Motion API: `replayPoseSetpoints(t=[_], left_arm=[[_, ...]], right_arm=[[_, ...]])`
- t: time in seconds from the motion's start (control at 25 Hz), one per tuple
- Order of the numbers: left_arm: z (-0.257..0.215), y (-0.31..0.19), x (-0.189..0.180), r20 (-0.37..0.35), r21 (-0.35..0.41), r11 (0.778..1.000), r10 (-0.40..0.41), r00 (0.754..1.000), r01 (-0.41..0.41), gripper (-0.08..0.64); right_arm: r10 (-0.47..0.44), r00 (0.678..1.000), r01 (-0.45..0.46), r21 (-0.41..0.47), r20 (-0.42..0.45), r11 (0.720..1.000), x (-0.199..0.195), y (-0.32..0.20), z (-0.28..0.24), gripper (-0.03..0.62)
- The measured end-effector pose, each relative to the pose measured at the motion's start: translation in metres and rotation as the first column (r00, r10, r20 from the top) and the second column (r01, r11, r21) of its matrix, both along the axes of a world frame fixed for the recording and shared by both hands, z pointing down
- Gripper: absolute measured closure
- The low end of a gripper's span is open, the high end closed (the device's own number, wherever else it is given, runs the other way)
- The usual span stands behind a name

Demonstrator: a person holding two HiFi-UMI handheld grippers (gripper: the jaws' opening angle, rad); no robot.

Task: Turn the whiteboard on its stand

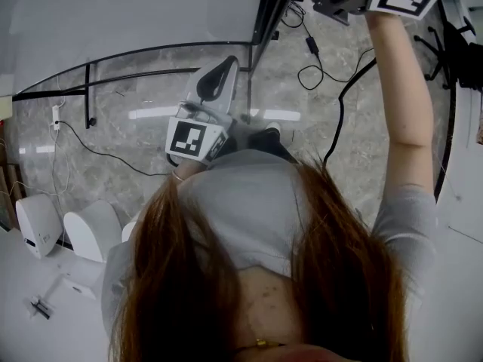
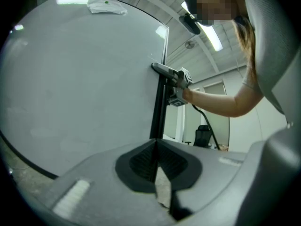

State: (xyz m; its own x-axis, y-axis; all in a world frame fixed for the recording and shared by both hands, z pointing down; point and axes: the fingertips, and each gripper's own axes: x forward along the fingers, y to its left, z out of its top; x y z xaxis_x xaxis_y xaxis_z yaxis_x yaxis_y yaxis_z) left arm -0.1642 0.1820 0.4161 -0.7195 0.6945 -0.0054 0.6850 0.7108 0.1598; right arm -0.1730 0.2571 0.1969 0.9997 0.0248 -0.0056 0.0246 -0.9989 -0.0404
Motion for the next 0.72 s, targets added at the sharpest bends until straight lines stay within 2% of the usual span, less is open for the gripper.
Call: replayPoseSetpoints(t=[0.2,0.36,0.44,0.72], left_arm=[[0.0,-0.009,-0.035,0.001,-0.012,0.999,0.043,0.999,-0.043,0.563],[-0.01,-0.004,-0.07,-0.067,-0.05,0.998,0.029,0.997,-0.033,0.563],[-0.017,-0.002,-0.09,-0.078,-0.067,0.997,0.021,0.997,-0.026,0.563],[-0.066,0.003,-0.14,-0.029,-0.102,0.995,0.014,0.999,-0.017,0.563]], right_arm=[[-0.002,1.0,0.002,-0.016,0.008,1.0,-0.026,-0.011,0.001,0.54],[-0.007,1.0,0.007,-0.024,0.013,1.0,-0.044,-0.016,0.0,0.538],[-0.011,1.0,0.011,-0.029,0.015,1.0,-0.051,-0.018,0.002,0.538],[-0.015,1.0,0.015,-0.028,0.009,1.0,-0.068,-0.024,0.005,0.535]])
